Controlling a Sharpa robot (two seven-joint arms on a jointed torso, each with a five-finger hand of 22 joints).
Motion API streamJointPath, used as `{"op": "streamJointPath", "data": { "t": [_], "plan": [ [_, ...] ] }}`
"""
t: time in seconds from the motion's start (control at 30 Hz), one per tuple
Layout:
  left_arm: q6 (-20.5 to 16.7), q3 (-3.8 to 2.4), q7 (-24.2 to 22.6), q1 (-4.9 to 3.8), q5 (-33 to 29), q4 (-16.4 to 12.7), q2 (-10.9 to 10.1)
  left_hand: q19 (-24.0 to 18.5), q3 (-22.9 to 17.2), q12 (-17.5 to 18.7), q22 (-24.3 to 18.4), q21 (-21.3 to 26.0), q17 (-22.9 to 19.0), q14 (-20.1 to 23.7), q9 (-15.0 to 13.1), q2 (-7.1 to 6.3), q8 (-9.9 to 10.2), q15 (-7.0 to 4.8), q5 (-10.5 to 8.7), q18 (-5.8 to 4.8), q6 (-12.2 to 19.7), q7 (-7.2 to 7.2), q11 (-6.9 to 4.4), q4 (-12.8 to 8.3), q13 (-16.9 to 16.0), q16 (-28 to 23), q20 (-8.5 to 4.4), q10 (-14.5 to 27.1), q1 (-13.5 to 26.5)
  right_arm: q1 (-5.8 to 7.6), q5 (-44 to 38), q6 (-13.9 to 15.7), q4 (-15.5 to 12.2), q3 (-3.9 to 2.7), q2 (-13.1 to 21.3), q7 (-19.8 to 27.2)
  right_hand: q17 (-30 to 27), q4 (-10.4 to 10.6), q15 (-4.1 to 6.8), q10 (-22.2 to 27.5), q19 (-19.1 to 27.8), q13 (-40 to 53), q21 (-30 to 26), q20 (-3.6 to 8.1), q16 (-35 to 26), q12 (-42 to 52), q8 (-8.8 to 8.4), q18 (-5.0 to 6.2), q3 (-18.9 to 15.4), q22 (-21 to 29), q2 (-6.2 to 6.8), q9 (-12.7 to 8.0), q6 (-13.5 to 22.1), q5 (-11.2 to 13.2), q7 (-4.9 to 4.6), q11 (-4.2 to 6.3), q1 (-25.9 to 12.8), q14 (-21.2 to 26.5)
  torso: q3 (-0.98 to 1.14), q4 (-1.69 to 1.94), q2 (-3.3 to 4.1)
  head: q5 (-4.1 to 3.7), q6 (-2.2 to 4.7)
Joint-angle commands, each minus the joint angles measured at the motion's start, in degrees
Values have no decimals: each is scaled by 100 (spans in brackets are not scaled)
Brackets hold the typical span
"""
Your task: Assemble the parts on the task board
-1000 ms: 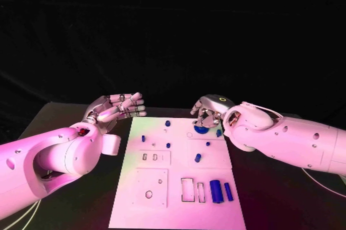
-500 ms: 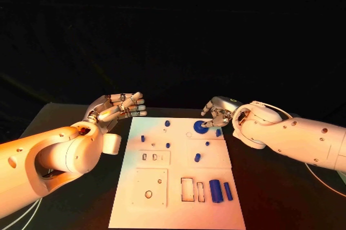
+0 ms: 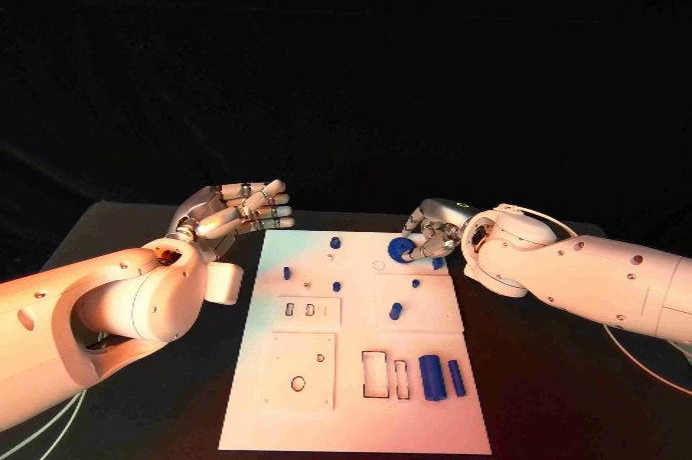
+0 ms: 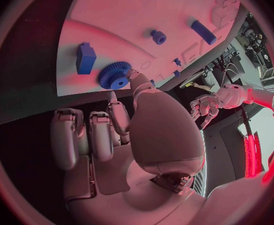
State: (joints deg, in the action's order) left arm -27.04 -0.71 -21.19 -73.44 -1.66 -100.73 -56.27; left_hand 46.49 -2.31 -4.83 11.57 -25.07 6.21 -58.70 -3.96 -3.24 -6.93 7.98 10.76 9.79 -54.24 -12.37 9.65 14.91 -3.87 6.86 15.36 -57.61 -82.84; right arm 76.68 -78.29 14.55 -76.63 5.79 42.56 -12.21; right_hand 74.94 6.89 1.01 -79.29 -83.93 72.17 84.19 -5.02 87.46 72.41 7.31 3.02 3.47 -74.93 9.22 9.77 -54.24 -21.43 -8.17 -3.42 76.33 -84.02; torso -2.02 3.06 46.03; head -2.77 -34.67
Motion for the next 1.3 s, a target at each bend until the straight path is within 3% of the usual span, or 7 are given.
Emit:
{"op": "streamJointPath", "data": {
  "t": [0.03, 0.37, 0.57, 0.77, 1.0, 1.3],
  "plan": [
    [104, -5, -21, -7, -7, -7, 10, -37, -2, 27, 10, -36, 6, -39, 1, 14, 39, 6, -36, 57, -29, 13, 32, -34, 1, -19, -2, -25, -58, -25, -143, -168, 13, 5, -23, -48, 895, 18, -30, -37, -43, 23, 19, -50, 30, 38, 30, -96, -30, -756, -1, 9, 44, -22, -11, 9, 36, -468, -2, -4, -5, -12, -8],
    [111, -5, -10, -7, -7, -8, 12, -37, -2, 27, 10, -36, 6, -39, 1, 14, 39, 6, -36, 57, -29, 13, 32, -34, 1, -19, -2, -25, -58, -46, -210, -155, 52, 8, -56, -60, 910, 84, -29, -89, -48, 165, 21, -54, 37, 179, 102, -97, -45, -768, -68, 41, -14, -68, 0, 15, 64, -469, -2, 2, -4, -24, -47],
    [111, -5, -8, -7, -7, 3, 13, -37, -2, 27, 10, -36, 6, -39, 1, 14, 39, 6, -36, 57, -29, 13, 32, -34, 1, -19, -2, -25, -58, -48, -242, -161, 84, 8, -78, -80, 938, 112, -6, -196, -72, 373, 42, -39, 49, 388, 209, -105, 19, -807, -199, 84, -177, -90, 35, 46, 134, -474, -2, 2, -3, -19, -54],
    [115, -5, -6, -7, -7, 5, 13, -37, -2, 27, 10, -36, 6, -39, 1, 14, 39, 6, -36, 57, -29, 13, 32, -34, 1, -19, -2, -25, -58, -49, -454, -124, 117, 10, -104, -89, 1011, -5, 50, -354, -137, 653, 104, 7, 76, 663, 295, -127, 307, -899, -374, 115, -437, 199, 109, 112, 418, -489, -1, -1, -4, -13, -63],
    [113, -5, -3, -7, -7, 11, 13, -40, 1, 32, 11, -40, 6, -40, 2, 15, 43, 6, -37, 57, -27, 10, 33, -35, 2, -23, -1, -22, -59, -61, -672, 30, 106, 13, -124, -73, 1047, -20, 105, -489, -201, 863, 168, 56, 90, 869, 336, -151, 479, -988, -386, 151, -682, 307, 193, 180, 433, -497, -2, 4, -7, -15, -63],
    [110, -5, 0, -6, -7, 18, 16, -43, 4, 38, 12, -43, 7, -40, 3, 16, 48, 7, -37, 58, -25, 8, 34, -37, 3, -27, 0, -20, -61, -65, -735, 382, 4, 13, -114, 17, 1078, -46, 120, -507, -232, 901, 198, 77, 101, 901, 295, -163, 582, -1031, -373, 148, -702, 242, 198, 191, 453, -504, 1, 1, -8, -9, -30]
  ]
}}
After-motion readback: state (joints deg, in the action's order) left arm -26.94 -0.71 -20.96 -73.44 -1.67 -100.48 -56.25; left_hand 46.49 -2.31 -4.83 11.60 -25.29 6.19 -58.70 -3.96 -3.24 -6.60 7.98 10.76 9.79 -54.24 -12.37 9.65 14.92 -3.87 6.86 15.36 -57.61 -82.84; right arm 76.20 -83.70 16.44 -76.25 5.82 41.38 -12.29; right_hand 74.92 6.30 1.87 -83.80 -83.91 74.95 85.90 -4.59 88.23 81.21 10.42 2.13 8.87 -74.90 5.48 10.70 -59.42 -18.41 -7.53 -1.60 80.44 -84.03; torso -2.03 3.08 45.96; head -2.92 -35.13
